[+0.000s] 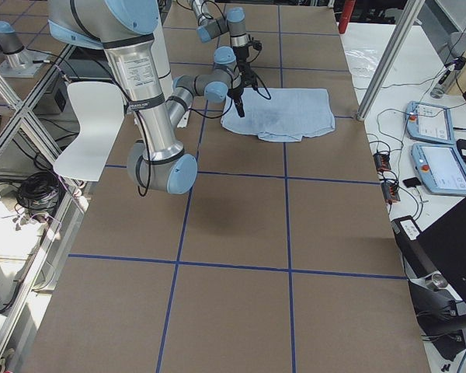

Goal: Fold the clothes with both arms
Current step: 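Move both grippers to the shirt edge nearest the robot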

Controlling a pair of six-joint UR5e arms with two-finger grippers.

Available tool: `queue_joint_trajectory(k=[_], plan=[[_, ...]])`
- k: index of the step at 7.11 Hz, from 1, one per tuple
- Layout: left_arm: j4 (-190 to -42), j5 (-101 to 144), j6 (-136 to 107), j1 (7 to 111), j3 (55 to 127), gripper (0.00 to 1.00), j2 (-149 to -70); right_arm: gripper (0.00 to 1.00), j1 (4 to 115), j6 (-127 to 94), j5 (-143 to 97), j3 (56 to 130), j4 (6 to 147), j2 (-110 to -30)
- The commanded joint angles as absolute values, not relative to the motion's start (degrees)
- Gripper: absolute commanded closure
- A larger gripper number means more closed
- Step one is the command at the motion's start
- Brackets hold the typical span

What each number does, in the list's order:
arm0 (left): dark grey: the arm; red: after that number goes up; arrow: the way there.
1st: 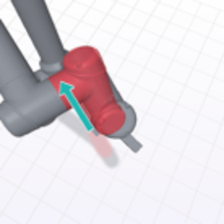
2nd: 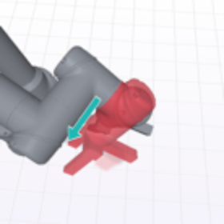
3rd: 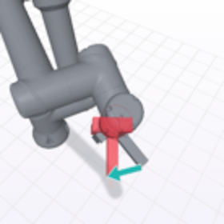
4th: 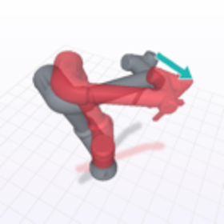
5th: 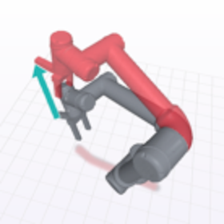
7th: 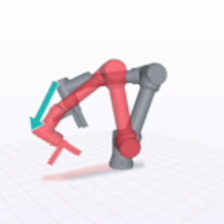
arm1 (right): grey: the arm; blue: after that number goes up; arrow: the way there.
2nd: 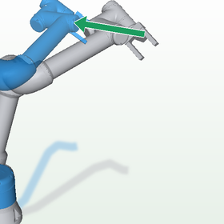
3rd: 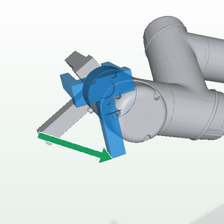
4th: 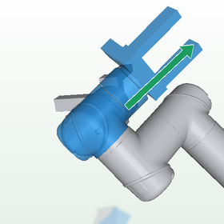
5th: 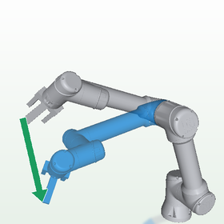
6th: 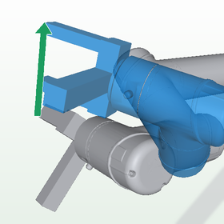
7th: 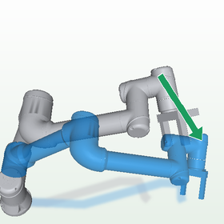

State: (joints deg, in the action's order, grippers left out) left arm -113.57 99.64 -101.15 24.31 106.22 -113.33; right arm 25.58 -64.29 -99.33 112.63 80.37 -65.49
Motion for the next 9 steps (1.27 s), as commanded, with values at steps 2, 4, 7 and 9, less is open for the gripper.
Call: queue_joint_trajectory(k=[2, 4, 7, 9], plan=[[-111.64, 98.26, -105.20, 21.19, 106.44, 0.01, -111.53, 0.00, 25.66, -66.27, -99.76, 113.12, 80.33, -65.48], [-109.16, 98.26, -105.21, 20.66, 105.74, 0.06, -111.53, 0.00, 25.75, -66.27, -99.76, 113.12, 80.33, -65.48], [-108.81, 98.44, -105.12, 19.17, 105.12, 0.14, -111.53, 0.00, 25.84, -66.18, -99.75, 113.03, 80.33, -65.57], [-106.44, 98.70, -105.12, 18.72, 105.64, 0.24, -111.88, 0.00, 25.93, -66.18, -99.76, 113.03, 80.33, -65.57]])
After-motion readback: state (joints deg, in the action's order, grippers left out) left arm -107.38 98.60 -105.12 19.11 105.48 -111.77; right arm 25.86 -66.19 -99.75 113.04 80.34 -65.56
